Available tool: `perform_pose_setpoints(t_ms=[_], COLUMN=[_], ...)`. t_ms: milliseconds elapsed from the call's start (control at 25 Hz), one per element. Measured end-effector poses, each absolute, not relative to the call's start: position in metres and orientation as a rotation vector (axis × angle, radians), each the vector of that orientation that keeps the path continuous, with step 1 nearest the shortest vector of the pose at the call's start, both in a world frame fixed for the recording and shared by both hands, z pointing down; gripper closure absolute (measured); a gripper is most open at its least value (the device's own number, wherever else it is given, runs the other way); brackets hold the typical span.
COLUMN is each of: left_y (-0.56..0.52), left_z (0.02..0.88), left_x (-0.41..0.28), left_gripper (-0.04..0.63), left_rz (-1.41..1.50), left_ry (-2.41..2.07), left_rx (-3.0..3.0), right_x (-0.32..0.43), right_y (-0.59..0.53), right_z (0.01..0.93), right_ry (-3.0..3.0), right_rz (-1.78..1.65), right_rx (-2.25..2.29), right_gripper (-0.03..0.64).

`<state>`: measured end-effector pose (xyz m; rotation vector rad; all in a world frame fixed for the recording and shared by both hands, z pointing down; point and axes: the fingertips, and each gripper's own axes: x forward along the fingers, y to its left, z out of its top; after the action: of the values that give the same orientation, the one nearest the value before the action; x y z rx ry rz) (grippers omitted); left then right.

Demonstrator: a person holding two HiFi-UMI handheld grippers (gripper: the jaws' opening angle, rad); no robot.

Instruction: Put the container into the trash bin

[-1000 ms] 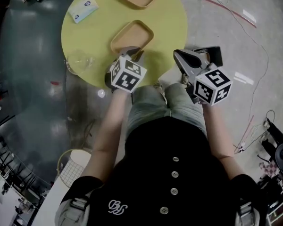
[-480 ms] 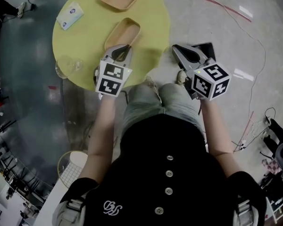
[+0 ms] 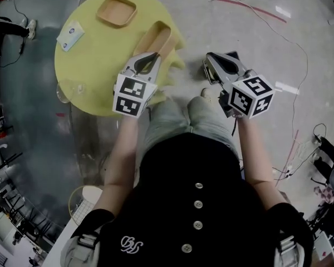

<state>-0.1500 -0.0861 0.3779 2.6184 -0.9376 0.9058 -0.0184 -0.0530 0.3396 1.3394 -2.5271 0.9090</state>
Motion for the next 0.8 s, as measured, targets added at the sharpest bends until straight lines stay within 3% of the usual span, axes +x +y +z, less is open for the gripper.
perform_pose_setpoints(t_ms=[800], left_y=[-0.061], left_z=[0.380], left_x=[0.037], left_gripper=[0.569], left_rz=[0.868], left_ry=[-0.573], left_rx=[2.772], right_x=[0.125], right_y=[-0.018], right_z=[0.354], right_ry=[-2.440], right_rz=[0.985], right_rx=[1.547], right_gripper=[0.614])
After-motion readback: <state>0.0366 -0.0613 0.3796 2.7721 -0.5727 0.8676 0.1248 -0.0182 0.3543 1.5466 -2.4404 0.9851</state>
